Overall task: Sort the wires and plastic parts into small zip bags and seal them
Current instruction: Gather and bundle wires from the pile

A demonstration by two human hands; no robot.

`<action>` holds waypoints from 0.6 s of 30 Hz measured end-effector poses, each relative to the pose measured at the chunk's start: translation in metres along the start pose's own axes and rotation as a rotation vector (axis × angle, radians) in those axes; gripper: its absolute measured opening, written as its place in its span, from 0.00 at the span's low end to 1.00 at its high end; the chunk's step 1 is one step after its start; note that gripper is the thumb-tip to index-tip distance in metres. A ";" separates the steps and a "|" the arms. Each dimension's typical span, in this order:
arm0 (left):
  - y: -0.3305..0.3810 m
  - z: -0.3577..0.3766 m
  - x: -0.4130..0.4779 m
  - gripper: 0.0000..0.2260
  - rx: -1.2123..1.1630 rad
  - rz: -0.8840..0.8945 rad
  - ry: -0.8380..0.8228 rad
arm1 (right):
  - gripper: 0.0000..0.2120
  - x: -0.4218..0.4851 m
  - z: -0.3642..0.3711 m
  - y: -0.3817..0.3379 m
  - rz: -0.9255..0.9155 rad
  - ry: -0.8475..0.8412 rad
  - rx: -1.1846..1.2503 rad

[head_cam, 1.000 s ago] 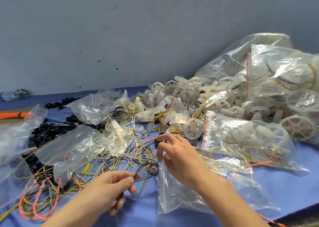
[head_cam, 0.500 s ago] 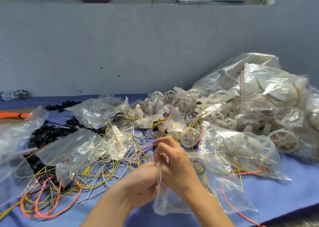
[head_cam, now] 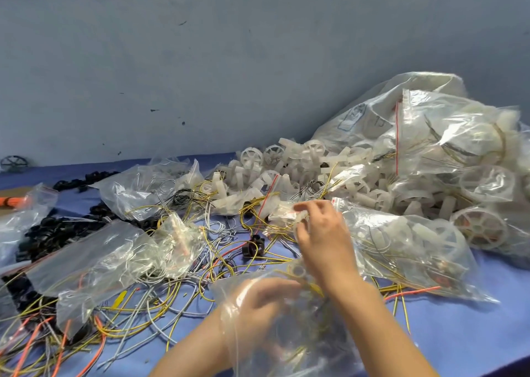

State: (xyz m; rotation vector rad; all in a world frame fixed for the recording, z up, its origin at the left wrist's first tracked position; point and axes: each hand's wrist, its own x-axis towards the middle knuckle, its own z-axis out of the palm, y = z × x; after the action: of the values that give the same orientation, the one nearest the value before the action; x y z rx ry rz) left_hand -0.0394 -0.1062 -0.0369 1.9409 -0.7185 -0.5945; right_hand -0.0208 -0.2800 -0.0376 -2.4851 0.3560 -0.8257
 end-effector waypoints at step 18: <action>-0.015 -0.060 -0.038 0.07 -0.182 0.181 0.832 | 0.19 -0.003 -0.023 -0.029 0.526 -0.407 1.612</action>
State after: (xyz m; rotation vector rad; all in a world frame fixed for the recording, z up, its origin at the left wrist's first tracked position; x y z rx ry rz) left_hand -0.0231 -0.0375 -0.0198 1.7109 -0.2814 0.2630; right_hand -0.0345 -0.2631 -0.0077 -0.9022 0.0745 -0.1396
